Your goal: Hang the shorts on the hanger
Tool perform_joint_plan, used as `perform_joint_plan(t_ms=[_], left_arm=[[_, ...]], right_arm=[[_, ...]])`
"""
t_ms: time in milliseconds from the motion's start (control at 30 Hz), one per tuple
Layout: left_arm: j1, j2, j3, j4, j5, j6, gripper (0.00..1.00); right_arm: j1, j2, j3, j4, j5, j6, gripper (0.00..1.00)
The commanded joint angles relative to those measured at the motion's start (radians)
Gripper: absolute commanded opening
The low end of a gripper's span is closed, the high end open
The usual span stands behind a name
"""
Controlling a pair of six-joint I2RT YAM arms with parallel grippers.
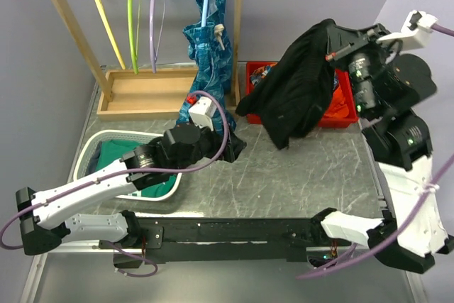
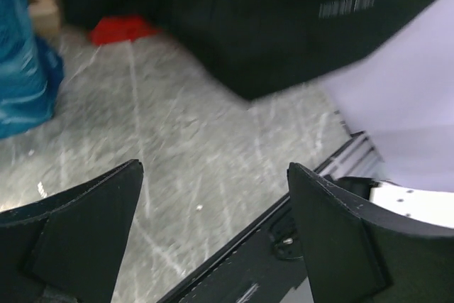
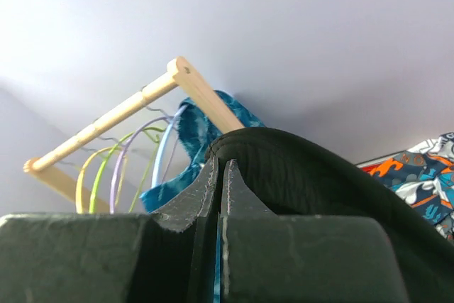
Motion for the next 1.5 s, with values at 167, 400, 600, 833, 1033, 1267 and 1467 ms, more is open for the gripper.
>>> perform_joint_plan(t_ms=[167,400,600,833,1033,1267,1467], left_arm=[[0.002,-0.074,0.008,0.076,0.121,0.039,0.87],[-0.034,-0.071,-0.146,0.192,0.037,-0.07,0.91],[-0.068,0.108,-0.245,0.275,-0.169,-0.287,0.92],[-0.108,0.321,-0.168,0.292,-0.356,-0.538,0.92],[-0.172,0.466,-0.072,0.393,-0.379,-0.507,0.9],[-0.217,0.596,0.043,0.352,-0.41,-0.447,0.91],[-0.215,0.719,0.131,0.206,-0.474,-0.498,0.65]], right_arm=[[0.096,-0.079,-0.144,-0.023,0.036,0.029,0.0],[0.214,-0.079,-0.572,-0.01,0.039,0.158,0.0],[0.277,-0.053,-0.768,-0.041,0.062,0.219,0.0],[0.29,-0.077,-0.776,-0.105,0.076,0.224,0.0],[0.288,-0.085,-0.71,-0.135,0.108,0.207,0.0],[0.282,-0.073,-0.652,-0.153,0.117,0.199,0.0],[0.268,-0.096,-0.641,-0.164,0.126,0.201,0.0]])
